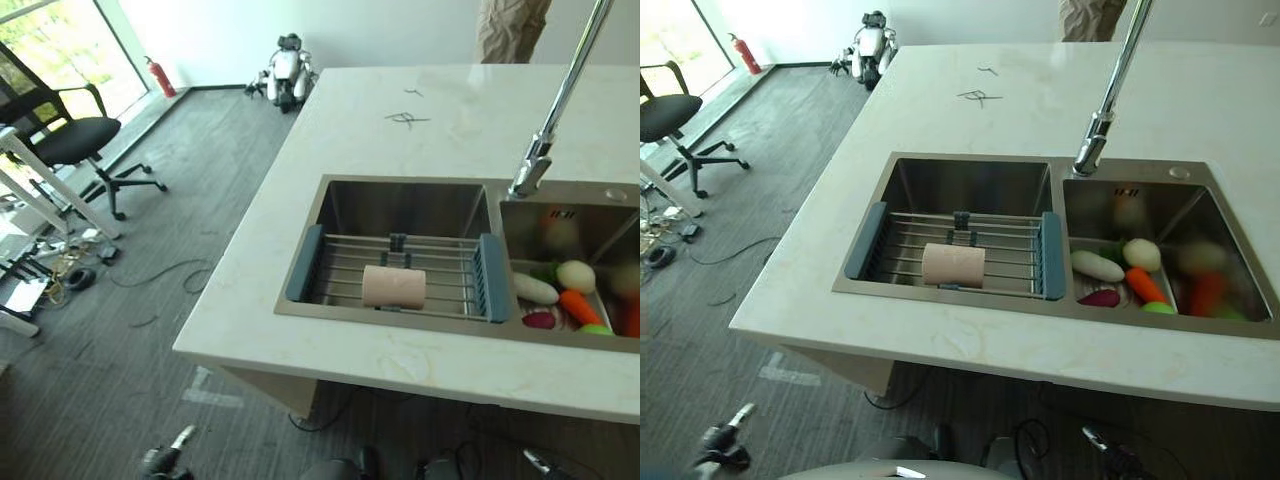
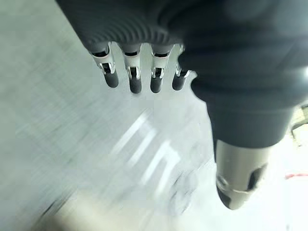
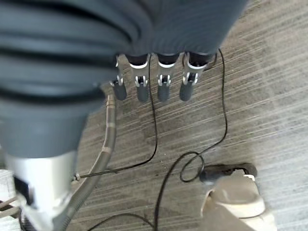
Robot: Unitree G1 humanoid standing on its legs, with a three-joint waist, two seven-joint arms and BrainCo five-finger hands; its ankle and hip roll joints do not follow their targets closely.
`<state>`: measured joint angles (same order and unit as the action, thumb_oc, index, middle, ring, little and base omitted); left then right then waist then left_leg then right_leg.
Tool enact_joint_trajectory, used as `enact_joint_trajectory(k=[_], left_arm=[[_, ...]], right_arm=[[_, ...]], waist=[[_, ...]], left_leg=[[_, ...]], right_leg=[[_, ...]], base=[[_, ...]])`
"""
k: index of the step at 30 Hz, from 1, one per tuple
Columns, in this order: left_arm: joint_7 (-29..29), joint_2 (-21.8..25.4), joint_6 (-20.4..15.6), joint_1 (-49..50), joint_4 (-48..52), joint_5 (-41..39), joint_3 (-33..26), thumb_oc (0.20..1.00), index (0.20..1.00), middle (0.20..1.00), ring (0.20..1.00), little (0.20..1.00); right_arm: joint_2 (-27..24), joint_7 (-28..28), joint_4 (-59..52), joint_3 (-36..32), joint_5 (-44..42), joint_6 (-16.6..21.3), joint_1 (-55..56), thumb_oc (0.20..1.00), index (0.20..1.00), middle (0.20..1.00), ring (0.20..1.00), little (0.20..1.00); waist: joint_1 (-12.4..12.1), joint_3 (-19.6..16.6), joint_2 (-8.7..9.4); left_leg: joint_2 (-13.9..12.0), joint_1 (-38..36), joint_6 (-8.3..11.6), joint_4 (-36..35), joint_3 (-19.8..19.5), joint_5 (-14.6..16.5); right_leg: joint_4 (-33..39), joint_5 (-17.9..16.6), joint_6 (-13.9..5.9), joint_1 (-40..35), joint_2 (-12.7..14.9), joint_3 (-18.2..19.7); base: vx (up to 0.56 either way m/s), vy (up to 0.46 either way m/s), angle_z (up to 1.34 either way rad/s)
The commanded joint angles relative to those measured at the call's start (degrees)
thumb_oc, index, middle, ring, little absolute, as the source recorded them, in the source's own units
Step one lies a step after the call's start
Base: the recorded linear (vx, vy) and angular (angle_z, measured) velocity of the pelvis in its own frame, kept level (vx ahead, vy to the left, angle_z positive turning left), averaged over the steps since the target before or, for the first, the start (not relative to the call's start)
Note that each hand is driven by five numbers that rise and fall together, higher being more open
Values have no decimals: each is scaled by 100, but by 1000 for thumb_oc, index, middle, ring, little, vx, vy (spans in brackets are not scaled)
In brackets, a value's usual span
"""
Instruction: Place the dishes in the dishwasher.
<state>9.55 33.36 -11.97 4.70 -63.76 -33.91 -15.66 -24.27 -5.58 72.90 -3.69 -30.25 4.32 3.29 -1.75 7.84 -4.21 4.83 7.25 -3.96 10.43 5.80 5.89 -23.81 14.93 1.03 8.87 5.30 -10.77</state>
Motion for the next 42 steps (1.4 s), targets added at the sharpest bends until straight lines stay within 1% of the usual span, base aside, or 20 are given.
enact_joint_trajectory(k=[1, 2, 6, 7, 8, 9, 10, 12, 14, 15, 17, 18, 20, 23, 24, 25, 30, 35, 38, 42], left_arm=[[954, 296, -700, -76, 158, 1043, -230, 1000, 1000, 1000, 1000, 1000], [1403, 615, -738, 9, 443, 1529, -463, 1000, 1000, 1000, 1000, 1000], [2106, 1409, -815, 256, 1337, 2192, -947, 1000, 1000, 1000, 1000, 1000], [2083, 1911, -1138, 320, 1934, 2226, -1231, 1000, 1000, 1000, 1000, 1000], [2022, 2042, -1145, 319, 2105, 2195, -1296, 1000, 1000, 1000, 1000, 1000], [1643, 2332, -1413, 219, 2485, 1906, -1400, 1000, 1000, 1000, 1000, 1000], [1376, 2465, -1377, 140, 2802, 1664, -1447, 1000, 1000, 1000, 1000, 1000], [426, 2675, -1296, -311, 3911, 733, -1426, 1000, 1000, 1000, 1000, 1000], [-257, 2693, -1109, -770, 4651, 343, -1172, 1000, 1000, 1000, 1000, 1000], [-566, 2679, -948, -1093, 5180, 462, -866, 1000, 1000, 1000, 1000, 1000], [-878, 2634, -699, -1486, 5684, 512, -476, 1000, 1000, 1000, 1000, 1000], [-1315, 2553, -452, -1761, 6005, 469, -150, 1000, 1000, 1000, 1000, 1000], [-1679, 2420, -144, -2120, 6399, 488, 352, 1000, 1000, 1000, 1000, 1000], [-2134, 2186, 292, -2503, 6736, 592, 945, 1000, 1000, 1000, 1000, 1000], [-2382, 2125, 465, -2626, 6769, 532, 1130, 1000, 1000, 1000, 1000, 1000], [-2909, 1988, 826, -2782, 6854, 777, 1452, 1000, 1000, 1000, 1000, 1000], [-3262, 1797, 1568, -3163, 6835, 1260, 2400, 1000, 1000, 1000, 1000, 1000], [-3644, 1957, 1738, -3282, 6549, 1486, 2860, 1000, 1000, 1000, 1000, 1000], [-4152, 2060, 1658, -3367, 6496, 1875, 3239, 1000, 1000, 1000, 1000, 1000], [-4275, 2154, 1607, -3433, 6777, 2397, 3561, 1000, 1000, 1000, 1000, 1000]], right_arm=[[101, -65, 54, -89, -256, 144, -163, 1000, 1000, 1000, 1000, 1000], [101, -53, 52, -99, -300, 173, -122, 1000, 1000, 1000, 1000, 1000], [212, 20, -47, -83, -459, 205, 44, 1000, 1000, 1000, 1000, 1000], [299, 60, -153, -25, -537, 189, 152, 1000, 1000, 1000, 1000, 1000], [322, 60, -158, 1, -555, 196, 173, 1000, 1000, 1000, 1000, 1000], [359, 39, -141, 34, -594, 209, 205, 1000, 1000, 1000, 1000, 1000], [382, 37, -125, 59, -622, 218, 216, 1000, 1000, 1000, 1000, 1000], [439, 3, -58, 121, -628, 145, 205, 1000, 1000, 1000, 1000, 1000], [475, -45, -18, 142, -533, 102, 200, 1000, 1000, 1000, 1000, 1000], [500, -91, -1, 176, -479, 109, 198, 1000, 1000, 1000, 1000, 1000], [536, -109, -12, 223, -460, 124, 205, 1000, 1000, 1000, 1000, 1000], [545, -116, -31, 251, -451, 96, 209, 1000, 1000, 1000, 1000, 1000], [561, -135, -32, 226, -408, 76, 230, 1000, 1000, 1000, 1000, 1000], [587, -161, 13, 227, -357, 76, 220, 1000, 1000, 1000, 1000, 1000], [606, -160, 15, 228, -349, 69, 224, 1000, 1000, 1000, 1000, 1000], [637, -162, 12, 268, -353, 53, 223, 1000, 1000, 1000, 1000, 1000], [660, -60, 8, 442, -432, 4, 172, 1000, 1000, 1000, 1000, 1000], [575, -79, 15, 405, -431, 40, 186, 1000, 1000, 1000, 1000, 1000], [536, -72, -35, 427, -509, 49, 176, 1000, 1000, 1000, 1000, 1000], [489, -126, -77, 437, -576, 50, 134, 1000, 1000, 1000, 1000, 1000]], waist=[[51, 119, 113], [19, 114, 91], [-22, 73, 69], [-17, 43, 72], [-10, 29, 81], [-2, -4, 86], [-6, -2, 88], [21, -80, 104], [82, -144, 123], [136, -180, 151], [199, -199, 183], [265, -201, 203], [331, -191, 209], [418, -180, 210], [445, -183, 218], [500, -186, 235], [659, -120, 179], [745, -64, 66], [787, -37, 30], [799, -6, 8]], left_leg=[[-616, 122, 643, 676, -219, 453], [-611, 123, 646, 676, -241, 451], [-611, 114, 642, 676, -283, 461], [-629, 94, 640, 676, -269, 484], [-634, 88, 642, 676, -262, 493], [-651, 73, 652, 676, -247, 514], [-659, 19, 659, 676, -242, 559], [-676, -8, 685, 676, -240, 601], [-694, 4, 699, 676, -220, 593], [-706, -16, 703, 676, -193, 612], [-733, -38, 701, 676, -139, 632], [-757, -59, 696, 676, -96, 646], [-773, -95, 687, 676, -45, 671], [-783, -125, 670, 676, 10, 701], [-791, -134, 663, 676, 39, 712], [-805, -137, 651, 676, 82, 719], [-838, -147, 631, 676, 206, 693], [-809, -160, 621, 676, 284, 696], [-800, -147, 606, 676, 330, 693], [-781, -113, 597, 676, 341, 698]], right_leg=[[663, -507, -732, -274, 263, 64], [663, -504, -736, -280, 267, 61], [663, -500, -750, -296, 250, 71], [663, -496, -753, -309, 235, 73], [663, -491, -754, -313, 231, 75], [663, -478, -758, -325, 223, 76], [663, -438, -760, -376, 218, 78], [663, -399, -761, -395, 189, 103], [663, -420, -758, -365, 150, 158], [663, -427, -760, -361, 114, 209], [663, -437, -766, -351, 85, 268], [663, -449, -770, -343, 69, 311], [663, -463, -778, -335, 52, 366], [663, -485, -797, -319, 39, 433], [663, -496, -806, -310, 34, 460], [663, -518, -816, -286, 14, 518], [663, -598, -821, -207, -16, 656], [663, -639, -850, -165, 13, 704], [663, -675, -873, -123, 42, 708], [663, -692, -890, -76, 58, 724]], base=[[-25, -22, 5], [-30, -31, 3], [-17, -71, 11], [11, -104, 18], [32, -119, 8], [52, -71, 0], [47, -80, 0], [54, -77, 1], [55, -84, -4], [65, -83, -9], [52, -75, -12], [31, -56, -28], [29, -48, -31], [31, -39, -17], [47, -63, -25], [45, -62, -19], [18, -8, -16], [8, 24, -15], [3, 4, -4], [0, 0, 0]])
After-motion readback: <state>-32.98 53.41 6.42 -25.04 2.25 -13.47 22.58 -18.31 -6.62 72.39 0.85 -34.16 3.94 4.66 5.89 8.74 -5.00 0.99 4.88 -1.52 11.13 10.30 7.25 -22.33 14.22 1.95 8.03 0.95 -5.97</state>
